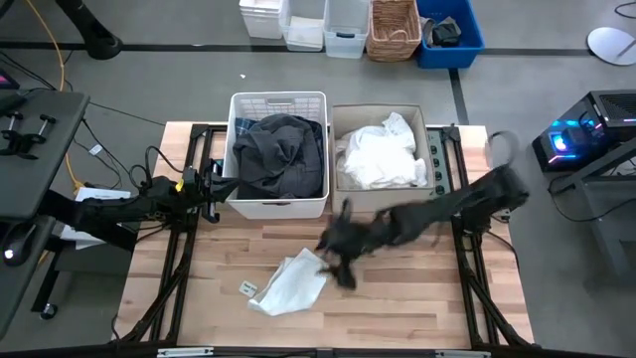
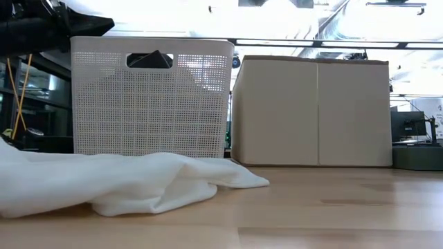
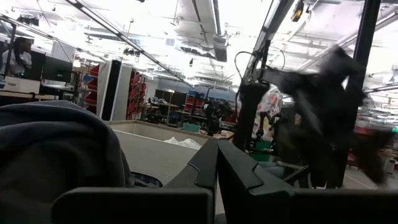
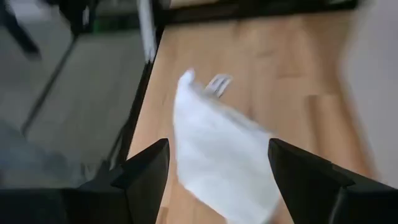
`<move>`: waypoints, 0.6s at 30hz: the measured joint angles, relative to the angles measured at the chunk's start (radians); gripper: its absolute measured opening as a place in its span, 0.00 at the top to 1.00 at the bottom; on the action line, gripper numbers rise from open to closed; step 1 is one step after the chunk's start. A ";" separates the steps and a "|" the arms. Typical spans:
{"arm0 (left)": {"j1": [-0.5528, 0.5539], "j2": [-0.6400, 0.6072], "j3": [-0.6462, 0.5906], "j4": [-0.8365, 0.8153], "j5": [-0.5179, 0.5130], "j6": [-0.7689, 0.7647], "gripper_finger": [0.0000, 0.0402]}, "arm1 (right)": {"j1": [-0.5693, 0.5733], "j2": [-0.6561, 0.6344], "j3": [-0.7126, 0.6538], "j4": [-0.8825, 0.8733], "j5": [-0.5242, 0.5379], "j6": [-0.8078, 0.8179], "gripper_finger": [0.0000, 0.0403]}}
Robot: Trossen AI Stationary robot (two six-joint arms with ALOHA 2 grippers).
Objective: Sort clothes
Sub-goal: Put the white microfiber cloth into the laundry organizer
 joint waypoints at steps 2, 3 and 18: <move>0.000 0.000 0.000 0.000 0.000 0.000 1.00 | 0.041 0.105 0.037 0.027 0.008 -0.053 0.34; 0.000 0.000 0.000 0.000 0.000 0.000 1.00 | 0.055 0.159 0.064 0.029 0.014 -0.084 0.34; 0.000 0.000 0.000 0.000 0.000 0.000 1.00 | 0.075 0.695 0.612 -0.206 0.055 -0.438 0.34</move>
